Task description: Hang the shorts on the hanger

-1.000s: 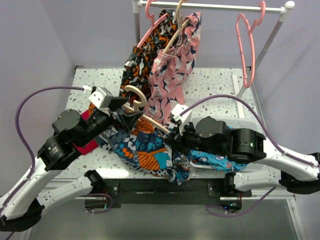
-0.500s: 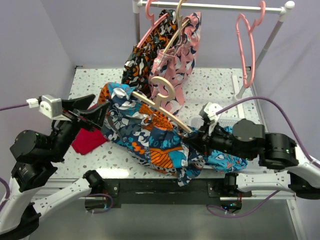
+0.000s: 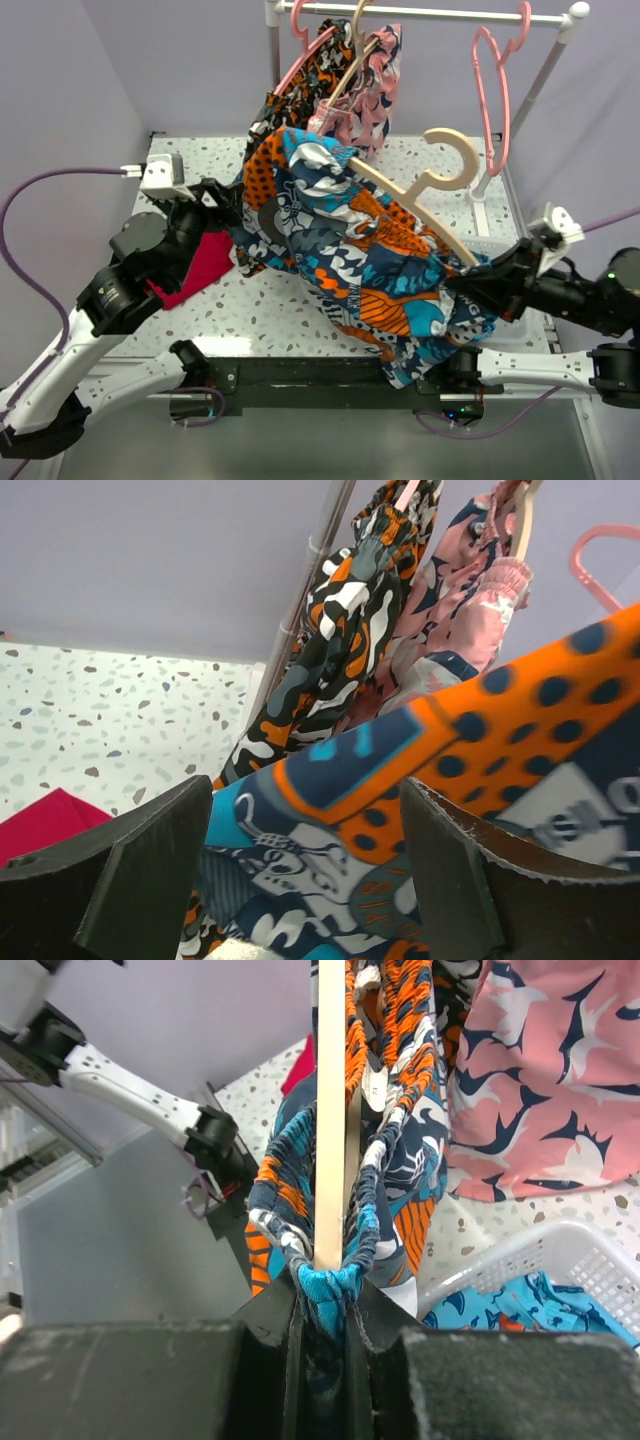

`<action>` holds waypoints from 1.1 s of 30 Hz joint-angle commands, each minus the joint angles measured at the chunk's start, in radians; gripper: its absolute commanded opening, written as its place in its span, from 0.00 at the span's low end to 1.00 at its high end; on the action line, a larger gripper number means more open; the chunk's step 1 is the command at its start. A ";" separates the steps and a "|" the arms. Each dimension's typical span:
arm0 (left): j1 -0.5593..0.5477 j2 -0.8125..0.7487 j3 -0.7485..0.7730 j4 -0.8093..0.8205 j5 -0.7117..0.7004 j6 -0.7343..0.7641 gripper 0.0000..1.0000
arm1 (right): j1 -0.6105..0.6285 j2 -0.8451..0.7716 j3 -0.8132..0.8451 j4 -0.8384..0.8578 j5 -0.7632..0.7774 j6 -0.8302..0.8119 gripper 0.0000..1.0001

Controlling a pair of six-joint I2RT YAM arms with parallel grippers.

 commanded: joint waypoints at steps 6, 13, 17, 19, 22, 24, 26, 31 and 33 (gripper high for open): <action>0.005 0.109 0.044 0.133 -0.013 -0.011 0.81 | 0.001 -0.043 0.179 -0.074 -0.032 0.021 0.00; 0.007 0.272 0.182 0.191 0.243 0.045 0.79 | 0.003 -0.069 0.227 -0.088 -0.046 0.025 0.00; 0.002 0.332 0.211 0.234 0.418 0.051 0.73 | 0.003 -0.084 0.232 -0.067 -0.033 0.042 0.00; -0.006 0.359 0.235 0.237 0.493 0.051 0.72 | 0.001 -0.091 0.229 -0.056 -0.032 0.045 0.00; -0.042 0.388 0.240 0.268 0.538 0.060 0.70 | 0.001 -0.094 0.224 -0.047 -0.021 0.048 0.00; -0.070 0.402 0.243 0.280 0.544 0.071 0.70 | 0.001 -0.098 0.215 -0.028 -0.035 0.047 0.00; -0.113 0.419 0.252 0.292 0.543 0.085 0.70 | 0.001 -0.100 0.213 -0.022 -0.027 0.050 0.00; -0.199 0.470 0.271 0.308 0.540 0.094 0.70 | 0.003 -0.104 0.201 -0.001 -0.021 0.051 0.00; -0.214 0.479 0.263 0.318 0.543 0.088 0.70 | 0.001 -0.104 0.198 0.004 0.010 0.057 0.00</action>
